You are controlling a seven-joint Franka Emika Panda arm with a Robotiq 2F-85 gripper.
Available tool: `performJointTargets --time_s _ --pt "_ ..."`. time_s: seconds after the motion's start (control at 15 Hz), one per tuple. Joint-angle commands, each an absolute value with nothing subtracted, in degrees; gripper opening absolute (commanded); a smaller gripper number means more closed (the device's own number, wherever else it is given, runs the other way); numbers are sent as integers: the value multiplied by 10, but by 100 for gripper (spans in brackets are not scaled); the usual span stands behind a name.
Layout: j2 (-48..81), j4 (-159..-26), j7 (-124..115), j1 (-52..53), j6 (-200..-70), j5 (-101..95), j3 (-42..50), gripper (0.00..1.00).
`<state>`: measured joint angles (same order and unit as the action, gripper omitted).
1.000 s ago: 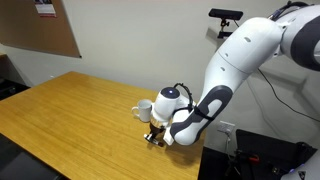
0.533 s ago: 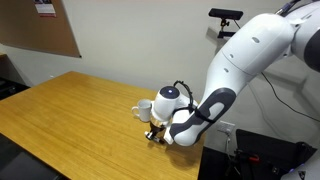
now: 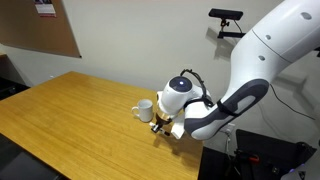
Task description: Pick up the marker and put it in the cup
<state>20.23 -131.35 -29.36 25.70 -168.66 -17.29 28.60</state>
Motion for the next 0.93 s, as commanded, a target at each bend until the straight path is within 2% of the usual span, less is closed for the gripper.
performJointTargets --time_s 0.0,0.4,0.87 --pt "151 -1347 -363 328 -1678 -240 366 5" --pt "170 -1311 -560 471 -1665 -397 545 5" --pt "188 -1297 -717 597 -1634 -496 677 5"
